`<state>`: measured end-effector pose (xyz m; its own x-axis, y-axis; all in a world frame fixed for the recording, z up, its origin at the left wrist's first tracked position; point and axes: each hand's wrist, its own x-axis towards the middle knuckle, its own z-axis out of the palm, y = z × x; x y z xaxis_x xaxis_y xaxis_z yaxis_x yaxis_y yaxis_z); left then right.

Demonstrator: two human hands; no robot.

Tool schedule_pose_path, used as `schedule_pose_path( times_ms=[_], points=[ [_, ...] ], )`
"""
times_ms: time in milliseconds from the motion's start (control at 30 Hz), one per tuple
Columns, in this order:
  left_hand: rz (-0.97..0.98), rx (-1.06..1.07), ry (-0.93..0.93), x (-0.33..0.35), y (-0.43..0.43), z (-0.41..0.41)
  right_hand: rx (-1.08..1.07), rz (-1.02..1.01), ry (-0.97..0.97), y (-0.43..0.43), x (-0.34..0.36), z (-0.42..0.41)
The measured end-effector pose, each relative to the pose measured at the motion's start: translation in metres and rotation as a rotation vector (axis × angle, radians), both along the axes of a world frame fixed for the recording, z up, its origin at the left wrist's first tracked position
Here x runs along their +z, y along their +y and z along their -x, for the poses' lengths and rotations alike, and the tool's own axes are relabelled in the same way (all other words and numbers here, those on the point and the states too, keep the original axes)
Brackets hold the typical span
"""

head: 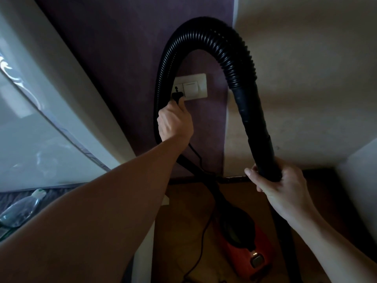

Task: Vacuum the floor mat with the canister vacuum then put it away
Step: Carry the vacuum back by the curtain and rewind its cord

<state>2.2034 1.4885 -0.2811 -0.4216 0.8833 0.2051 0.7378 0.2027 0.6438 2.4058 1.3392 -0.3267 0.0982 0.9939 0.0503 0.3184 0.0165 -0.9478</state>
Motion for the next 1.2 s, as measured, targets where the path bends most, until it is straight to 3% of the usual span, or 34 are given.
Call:
schedule_pose_path(
  times_ms=[433, 667, 900, 1100, 1200],
  points=[
    [-0.004, -0.103, -0.14, -0.046, -0.074, -0.005, -0.052, 0.111, 0.028, -0.01, -0.007, 0.013],
    [0.292, -0.343, -0.262, -0.097, -0.137, -0.001, -0.051, 0.116, 0.008, -0.042, -0.017, -0.01],
    [0.487, -0.618, -0.088, -0.134, -0.178, -0.009, -0.078, 0.166, 0.002, -0.079, -0.054, -0.061],
    [0.597, -0.669, -0.037, -0.168, -0.188, -0.031, -0.041, 0.152, 0.02, -0.096, -0.079, -0.088],
    [0.568, -0.7, 0.154, -0.19, -0.188, -0.048, -0.049, 0.147, 0.014, -0.097, -0.097, -0.1]
  ],
)
